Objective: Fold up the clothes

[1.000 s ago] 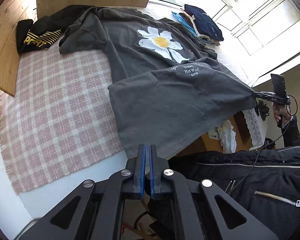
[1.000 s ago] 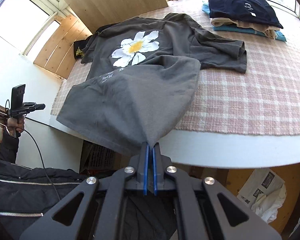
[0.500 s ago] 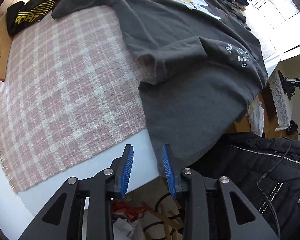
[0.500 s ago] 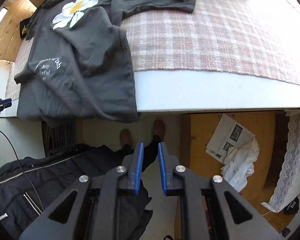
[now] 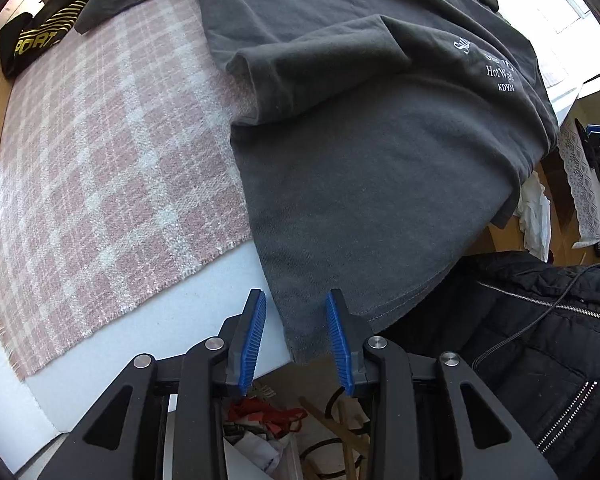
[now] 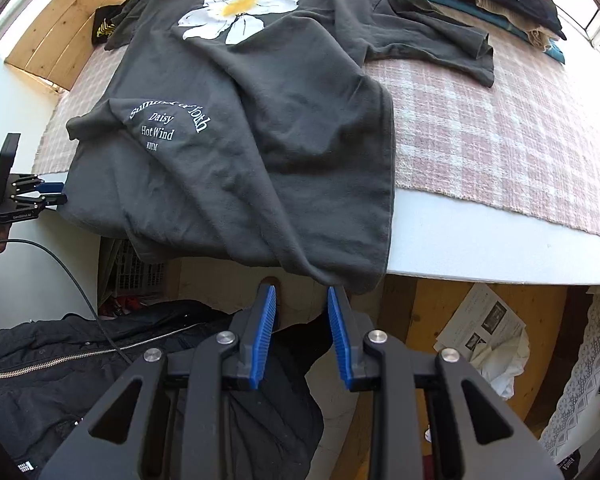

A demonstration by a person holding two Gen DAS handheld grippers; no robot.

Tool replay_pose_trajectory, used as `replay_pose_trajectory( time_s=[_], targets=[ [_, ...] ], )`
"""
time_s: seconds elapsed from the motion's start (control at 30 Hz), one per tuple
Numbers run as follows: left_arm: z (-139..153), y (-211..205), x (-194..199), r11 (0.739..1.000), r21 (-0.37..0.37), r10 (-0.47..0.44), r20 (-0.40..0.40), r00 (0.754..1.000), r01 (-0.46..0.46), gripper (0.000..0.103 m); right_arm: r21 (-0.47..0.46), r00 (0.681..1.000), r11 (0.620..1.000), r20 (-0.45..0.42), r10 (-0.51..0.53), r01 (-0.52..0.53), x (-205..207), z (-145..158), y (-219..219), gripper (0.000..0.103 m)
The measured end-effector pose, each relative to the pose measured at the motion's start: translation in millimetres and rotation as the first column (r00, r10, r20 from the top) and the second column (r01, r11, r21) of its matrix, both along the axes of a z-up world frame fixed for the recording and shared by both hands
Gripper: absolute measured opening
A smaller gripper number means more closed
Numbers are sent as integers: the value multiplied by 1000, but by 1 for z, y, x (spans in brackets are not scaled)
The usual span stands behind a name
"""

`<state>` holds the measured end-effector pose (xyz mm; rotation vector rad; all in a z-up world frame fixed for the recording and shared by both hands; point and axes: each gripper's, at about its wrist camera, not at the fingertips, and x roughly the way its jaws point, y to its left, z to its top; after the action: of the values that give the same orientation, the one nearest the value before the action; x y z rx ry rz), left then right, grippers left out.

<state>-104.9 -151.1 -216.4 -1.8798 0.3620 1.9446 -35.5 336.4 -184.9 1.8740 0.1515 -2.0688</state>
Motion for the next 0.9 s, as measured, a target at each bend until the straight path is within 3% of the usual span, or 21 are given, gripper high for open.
replay_pose_trajectory(
  time_s=[0.03,0.07,0.1,0.23,0.37,0.6,0.63,0.73,0.9],
  targets=[
    [0,1,1,1000,-9,-6,-8,1000,6,24,-2,1000,1000,2,-14,14,-1,-4,3,27],
    [0,2,1,1000,-14,-16,-18,1000,16,8,1,1000,1000,-1,-27,27,-2,-8,6,27],
    [-1,2,2,1000,-12,-21,-19,1000,21,3,3,999,999,-5,-41,41,-3,-11,9,27],
    [3,4,9,999,12,-51,-16,999,51,3,7,998,998,9,-66,66,-2,-26,16,27],
    [29,-11,35,993,120,-19,28,999,16,3,37,999,998,8,-53,53,1,-32,15,27],
    [33,-68,116,994,29,97,230,968,-107,2,16,997,997,5,-76,76,-14,-29,21,27],
    [33,-76,115,991,17,126,229,965,-134,2,12,997,997,-3,-76,76,-18,-27,20,27],
    [53,-91,88,980,21,193,135,972,-197,4,-4,997,997,-41,-72,71,-36,-14,17,27],
    [100,-47,-14,998,-11,65,-114,991,-67,16,12,986,1000,-168,-8,10,-106,31,11,27]
  ],
)
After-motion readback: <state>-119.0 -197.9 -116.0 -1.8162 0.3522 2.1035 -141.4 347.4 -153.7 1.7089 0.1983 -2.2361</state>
